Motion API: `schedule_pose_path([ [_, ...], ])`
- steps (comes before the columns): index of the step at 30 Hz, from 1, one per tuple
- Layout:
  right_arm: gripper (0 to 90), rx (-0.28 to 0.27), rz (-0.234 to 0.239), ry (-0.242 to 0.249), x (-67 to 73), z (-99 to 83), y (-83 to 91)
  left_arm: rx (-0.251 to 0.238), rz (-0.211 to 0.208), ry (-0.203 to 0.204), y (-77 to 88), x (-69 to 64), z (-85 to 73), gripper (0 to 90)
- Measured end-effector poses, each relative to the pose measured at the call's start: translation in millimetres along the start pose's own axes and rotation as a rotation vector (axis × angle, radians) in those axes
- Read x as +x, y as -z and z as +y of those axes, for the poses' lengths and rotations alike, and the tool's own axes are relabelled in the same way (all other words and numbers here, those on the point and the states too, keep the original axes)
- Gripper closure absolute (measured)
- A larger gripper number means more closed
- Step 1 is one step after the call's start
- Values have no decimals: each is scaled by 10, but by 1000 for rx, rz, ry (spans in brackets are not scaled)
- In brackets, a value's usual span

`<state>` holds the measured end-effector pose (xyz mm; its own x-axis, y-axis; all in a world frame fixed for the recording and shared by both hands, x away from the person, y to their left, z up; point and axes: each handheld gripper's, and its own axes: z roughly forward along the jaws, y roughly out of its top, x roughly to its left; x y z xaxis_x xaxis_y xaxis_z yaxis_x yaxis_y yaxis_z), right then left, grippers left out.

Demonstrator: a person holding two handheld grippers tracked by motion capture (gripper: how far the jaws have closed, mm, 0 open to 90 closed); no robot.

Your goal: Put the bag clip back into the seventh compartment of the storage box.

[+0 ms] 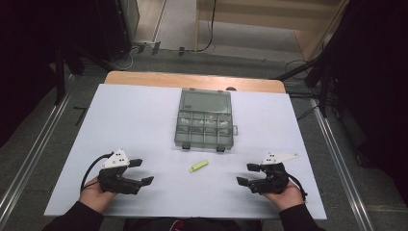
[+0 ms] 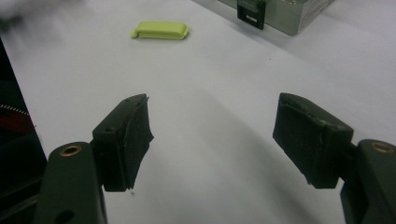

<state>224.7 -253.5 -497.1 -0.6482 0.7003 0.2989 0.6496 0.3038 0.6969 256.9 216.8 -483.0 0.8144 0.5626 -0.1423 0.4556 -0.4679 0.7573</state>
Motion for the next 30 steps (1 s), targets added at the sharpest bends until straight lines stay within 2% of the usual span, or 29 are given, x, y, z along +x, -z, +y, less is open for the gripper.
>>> schedule_pose_path([
  [6,275,12,1,6,-4,44,-16,1,-3,-1,0,-2,0,218],
  [11,266,26,0,37,-4,134,-62,0,-4,2,0,-1,1,217],
  [18,242,31,16,49,-30,212,-99,-6,-5,7,0,3,0,217],
  [24,234,36,11,48,-37,263,-106,0,-3,5,-3,-1,1,217],
  [30,168,39,27,69,-38,363,-139,-2,-4,8,-3,1,0,217],
])
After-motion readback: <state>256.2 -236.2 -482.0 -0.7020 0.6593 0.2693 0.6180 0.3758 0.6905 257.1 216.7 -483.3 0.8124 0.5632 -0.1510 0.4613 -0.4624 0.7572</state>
